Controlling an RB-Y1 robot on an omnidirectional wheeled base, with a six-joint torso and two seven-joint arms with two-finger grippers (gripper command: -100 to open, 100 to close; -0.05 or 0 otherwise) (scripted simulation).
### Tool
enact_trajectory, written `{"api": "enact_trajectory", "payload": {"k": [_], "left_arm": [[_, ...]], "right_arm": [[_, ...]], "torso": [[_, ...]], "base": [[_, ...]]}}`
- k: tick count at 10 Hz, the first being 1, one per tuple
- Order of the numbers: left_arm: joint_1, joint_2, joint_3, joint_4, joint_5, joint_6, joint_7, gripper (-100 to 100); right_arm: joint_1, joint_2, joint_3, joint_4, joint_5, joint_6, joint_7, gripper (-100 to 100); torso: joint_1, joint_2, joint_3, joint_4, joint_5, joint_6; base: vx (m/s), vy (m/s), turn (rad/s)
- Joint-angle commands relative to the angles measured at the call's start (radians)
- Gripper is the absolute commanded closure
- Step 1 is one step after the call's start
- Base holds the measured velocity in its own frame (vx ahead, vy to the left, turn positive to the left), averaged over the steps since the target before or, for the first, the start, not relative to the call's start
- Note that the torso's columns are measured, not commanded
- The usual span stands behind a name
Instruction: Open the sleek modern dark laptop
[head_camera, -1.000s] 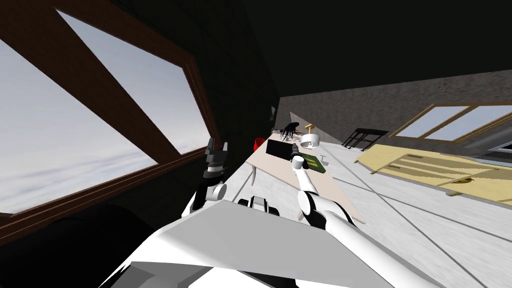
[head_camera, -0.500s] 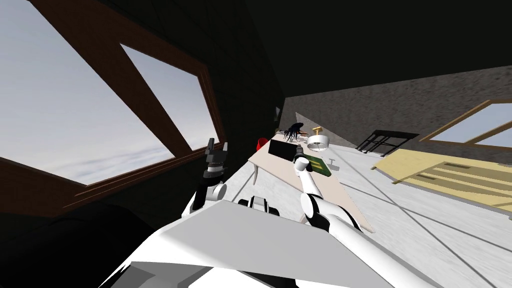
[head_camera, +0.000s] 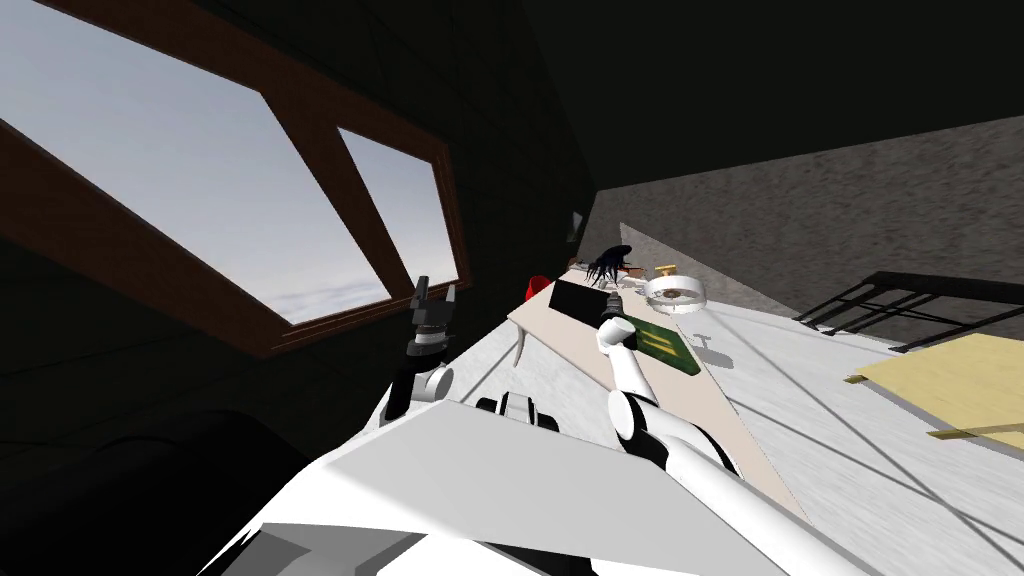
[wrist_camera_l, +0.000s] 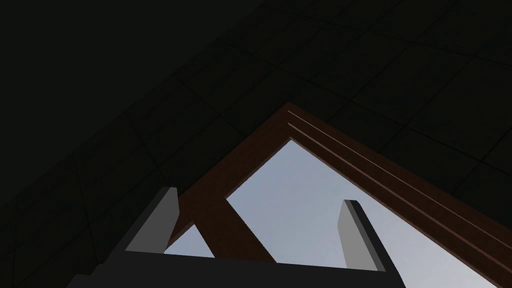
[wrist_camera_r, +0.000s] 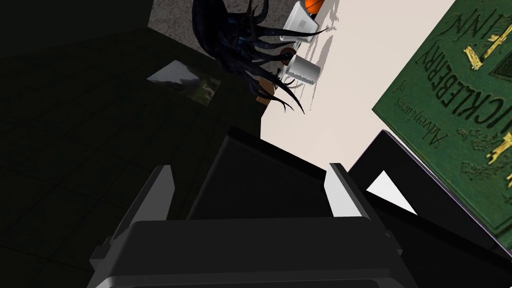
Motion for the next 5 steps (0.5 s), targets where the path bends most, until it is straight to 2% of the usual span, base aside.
{"api": "enact_trajectory", "payload": {"k": [1, 2, 3, 4, 5], "left_arm": [[0.000, 0.000, 0.000, 0.000, 0.000, 0.000, 0.000, 0], [0.000, 0.000, 0.000, 0.000, 0.000, 0.000, 0.000, 0], [0.000, 0.000, 0.000, 0.000, 0.000, 0.000, 0.000, 0], [0.000, 0.000, 0.000, 0.000, 0.000, 0.000, 0.000, 0], [0.000, 0.000, 0.000, 0.000, 0.000, 0.000, 0.000, 0]], "right_arm": [[0.037, -0.032, -0.023, -0.031, -0.071, -0.042, 0.072, -100], [0.037, -0.032, -0.023, -0.031, -0.095, -0.042, 0.086, -100], [0.037, -0.032, -0.023, -0.031, -0.137, -0.042, 0.130, -100], [0.061, -0.056, -0.048, -0.058, -0.170, -0.077, 0.163, -100], [0.061, -0.056, -0.048, -0.058, -0.222, -0.077, 0.207, -100]], "torso": [[0.001, -0.003, -0.002, -0.001, 0.000, 0.000], [0.001, -0.003, -0.002, -0.001, 0.000, -0.002], [0.001, -0.003, -0.002, -0.001, 0.000, -0.001], [0.001, -0.004, -0.003, -0.001, 0.000, 0.000], [0.001, -0.002, -0.001, -0.001, 0.000, -0.001]], "base": [[-0.065, -0.042, 0.336], [-0.068, -0.048, 0.397], [-0.029, -0.025, 0.058], [-0.060, -0.023, 0.303], [-0.067, -0.039, 0.344]]}}
